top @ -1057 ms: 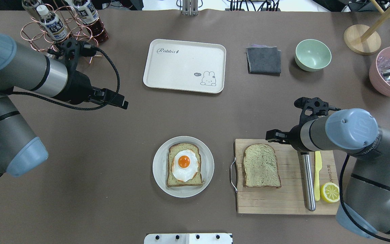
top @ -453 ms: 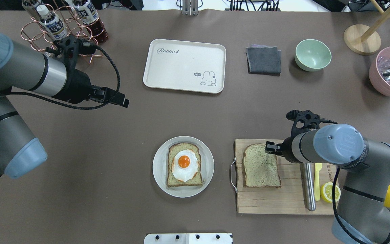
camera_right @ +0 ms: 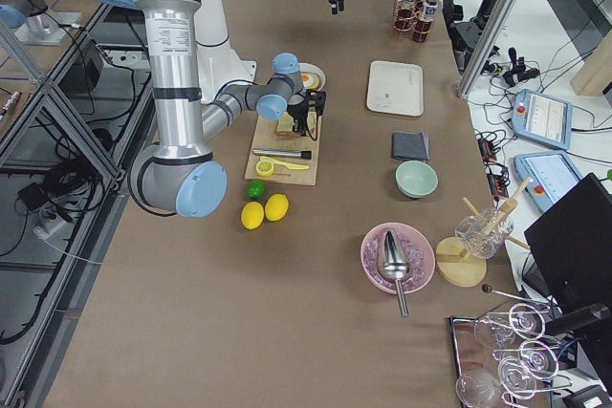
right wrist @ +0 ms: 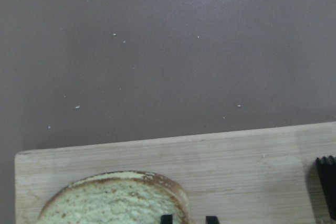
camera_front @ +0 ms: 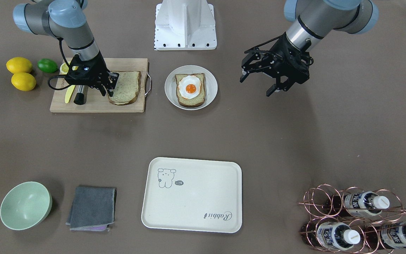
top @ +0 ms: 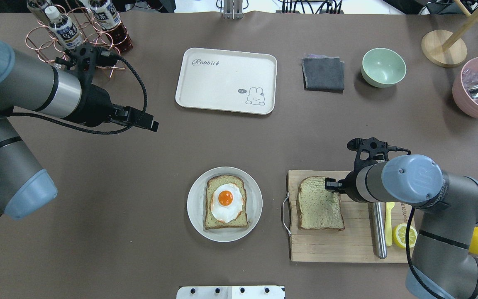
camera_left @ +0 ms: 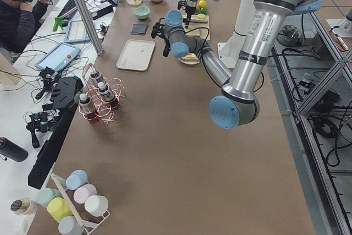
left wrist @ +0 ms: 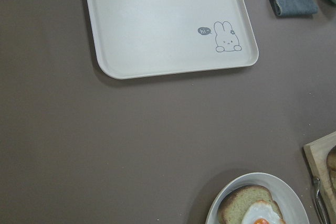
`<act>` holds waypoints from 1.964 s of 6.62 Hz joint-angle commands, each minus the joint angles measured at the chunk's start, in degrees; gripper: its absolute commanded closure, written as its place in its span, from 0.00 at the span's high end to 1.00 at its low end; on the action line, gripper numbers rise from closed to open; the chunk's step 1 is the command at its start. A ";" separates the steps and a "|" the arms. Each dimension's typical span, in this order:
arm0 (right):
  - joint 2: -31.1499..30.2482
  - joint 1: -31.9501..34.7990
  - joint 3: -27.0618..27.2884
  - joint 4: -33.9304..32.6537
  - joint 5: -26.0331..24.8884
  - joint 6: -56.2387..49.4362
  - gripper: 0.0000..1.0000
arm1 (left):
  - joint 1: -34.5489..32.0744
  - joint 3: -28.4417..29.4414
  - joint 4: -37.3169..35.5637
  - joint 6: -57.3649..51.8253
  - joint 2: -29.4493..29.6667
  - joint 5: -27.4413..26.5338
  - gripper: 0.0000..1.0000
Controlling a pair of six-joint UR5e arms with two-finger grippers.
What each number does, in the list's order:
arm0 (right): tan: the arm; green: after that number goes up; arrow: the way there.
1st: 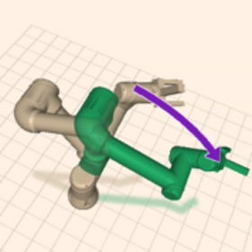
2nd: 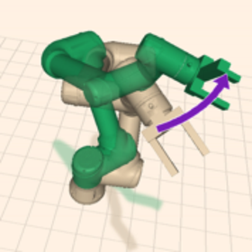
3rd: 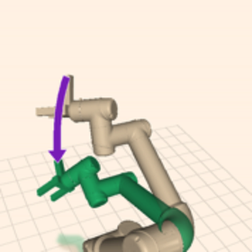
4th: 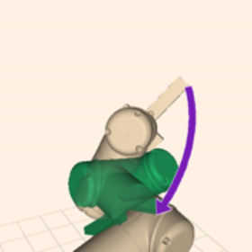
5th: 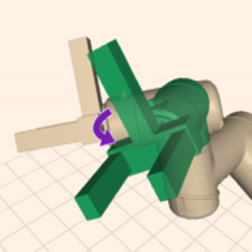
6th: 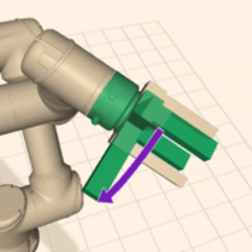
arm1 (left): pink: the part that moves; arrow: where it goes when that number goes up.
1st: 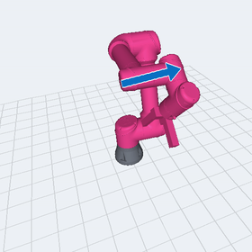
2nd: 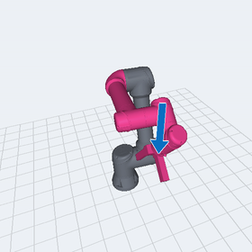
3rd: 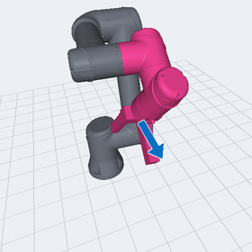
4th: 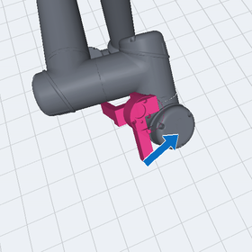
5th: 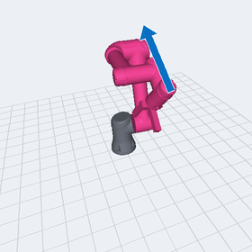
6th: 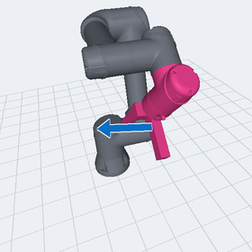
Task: Make sandwich and place on tray
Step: 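Grasp the plain bread slice on the cutting board with the right gripper, then lift the bread slice and carry it over the egg toast plate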
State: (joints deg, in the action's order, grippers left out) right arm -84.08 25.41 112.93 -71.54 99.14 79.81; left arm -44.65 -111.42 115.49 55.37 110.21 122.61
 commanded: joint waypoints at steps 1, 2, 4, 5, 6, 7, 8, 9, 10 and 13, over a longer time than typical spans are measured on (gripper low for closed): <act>0.06 -0.36 -0.25 0.00 -0.08 -0.18 0.39 | 0.00 -0.02 0.00 0.00 0.00 0.00 1.00; 0.14 -0.45 -0.34 0.00 -0.08 -0.18 0.43 | 0.00 0.07 0.00 0.00 0.00 0.00 1.00; 0.32 -0.63 -0.52 0.00 -0.08 0.00 0.36 | 0.00 0.07 0.00 0.00 0.09 0.00 1.00; 0.41 -0.63 -0.52 0.00 -0.17 0.35 0.18 | 0.00 0.15 0.00 0.00 0.09 0.00 1.00; 0.76 -0.54 -0.52 -0.09 -0.26 0.52 0.00 | 0.00 0.15 0.00 0.00 0.09 0.00 1.00; 0.76 -0.54 -0.43 0.00 -0.35 0.61 0.00 | 0.00 0.15 0.00 0.00 0.09 0.00 1.00; 0.85 -0.37 0.26 -0.09 -0.35 0.61 0.00 | 0.00 0.15 0.00 0.00 0.09 0.00 1.00; 0.76 1.03 1.40 -0.09 0.44 0.53 0.00 | 0.00 0.15 0.00 0.00 0.09 0.00 1.00; 0.76 3.22 1.59 -0.09 2.18 0.44 0.00 | 0.00 0.15 0.00 0.00 0.09 0.09 1.00; 0.85 10.43 5.53 -0.09 11.32 -0.09 0.00 | 0.00 0.33 0.00 0.00 0.09 0.09 1.00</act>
State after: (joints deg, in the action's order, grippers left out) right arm -83.35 33.64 117.07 -71.63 107.67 79.80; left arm -44.65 -111.16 115.49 55.37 110.28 122.67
